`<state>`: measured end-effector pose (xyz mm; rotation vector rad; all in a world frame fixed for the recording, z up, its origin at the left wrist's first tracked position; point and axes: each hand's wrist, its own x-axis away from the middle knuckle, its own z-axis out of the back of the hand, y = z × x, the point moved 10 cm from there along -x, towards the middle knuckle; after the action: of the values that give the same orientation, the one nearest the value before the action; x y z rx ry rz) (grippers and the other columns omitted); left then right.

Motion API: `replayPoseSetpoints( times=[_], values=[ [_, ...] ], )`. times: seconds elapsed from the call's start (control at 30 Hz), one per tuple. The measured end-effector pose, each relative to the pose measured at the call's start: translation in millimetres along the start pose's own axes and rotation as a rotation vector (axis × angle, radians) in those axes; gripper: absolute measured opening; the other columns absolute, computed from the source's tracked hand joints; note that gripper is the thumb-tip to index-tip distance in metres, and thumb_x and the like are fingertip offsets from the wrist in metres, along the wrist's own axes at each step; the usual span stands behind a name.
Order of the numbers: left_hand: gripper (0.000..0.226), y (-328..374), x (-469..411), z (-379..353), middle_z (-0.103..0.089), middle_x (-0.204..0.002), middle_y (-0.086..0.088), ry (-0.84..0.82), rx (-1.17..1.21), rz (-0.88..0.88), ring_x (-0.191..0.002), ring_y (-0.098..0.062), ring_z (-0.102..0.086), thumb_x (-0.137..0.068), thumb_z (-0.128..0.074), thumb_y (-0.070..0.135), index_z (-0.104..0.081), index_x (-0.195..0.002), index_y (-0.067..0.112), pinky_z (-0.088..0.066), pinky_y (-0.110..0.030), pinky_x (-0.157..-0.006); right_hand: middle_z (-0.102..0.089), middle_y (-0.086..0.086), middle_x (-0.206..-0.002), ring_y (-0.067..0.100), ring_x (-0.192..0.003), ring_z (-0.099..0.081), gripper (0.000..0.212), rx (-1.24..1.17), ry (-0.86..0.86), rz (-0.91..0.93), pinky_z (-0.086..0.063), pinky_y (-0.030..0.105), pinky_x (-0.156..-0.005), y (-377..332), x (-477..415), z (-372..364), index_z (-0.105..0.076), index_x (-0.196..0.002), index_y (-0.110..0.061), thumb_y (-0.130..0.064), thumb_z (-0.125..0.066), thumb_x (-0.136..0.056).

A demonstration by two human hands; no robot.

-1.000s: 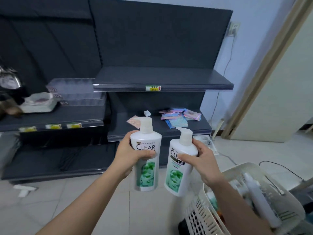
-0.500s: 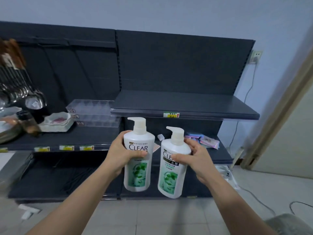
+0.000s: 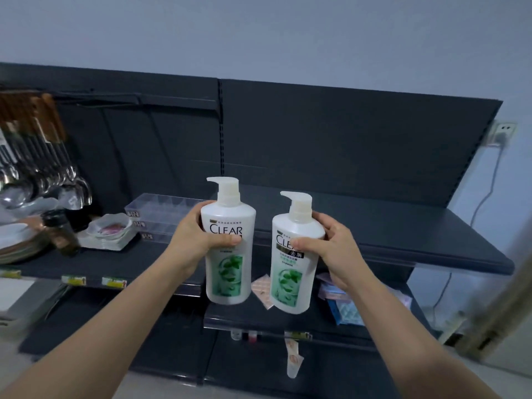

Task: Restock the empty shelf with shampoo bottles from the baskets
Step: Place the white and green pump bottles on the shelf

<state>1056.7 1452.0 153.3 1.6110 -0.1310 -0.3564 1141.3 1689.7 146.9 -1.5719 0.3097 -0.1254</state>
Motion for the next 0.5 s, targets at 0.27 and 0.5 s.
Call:
replayPoseSetpoints(
  times=[0.27,0.5],
  values=[
    [0.091,21.8,-85.8,12.7,-0.072,-0.091,-0.001,0.002,-0.013,-0.067,-0.084,-0.018,-0.070,-0.028,-0.089,0.020,-0.059,-0.114,0.019,-0.056,-0.035,-0.072,-0.074,0.007,-0.111,0.021,-0.099,-0.072,0.064,-0.048,-0.031,0.064,-0.059,0.031,-0.076,-25.6,-88.1,-15.4,-0.062,-0.126,-0.014,0.006,-0.080,-0.068],
    [0.088,17.0,-180.4,24.4,-0.072,-0.092,-0.004,-0.041,0.015,-0.085,-0.086,-0.022,-0.070,-0.033,-0.090,0.013,-0.059,-0.115,0.019,-0.057,-0.037,-0.074,-0.074,0.006,-0.111,0.019,-0.097,-0.072,0.062,-0.060,-0.018,0.079,-0.058,0.029,-0.076,-26.5,-177.5,-31.5,-0.063,-0.123,-0.015,0.009,-0.079,-0.068]
  ],
)
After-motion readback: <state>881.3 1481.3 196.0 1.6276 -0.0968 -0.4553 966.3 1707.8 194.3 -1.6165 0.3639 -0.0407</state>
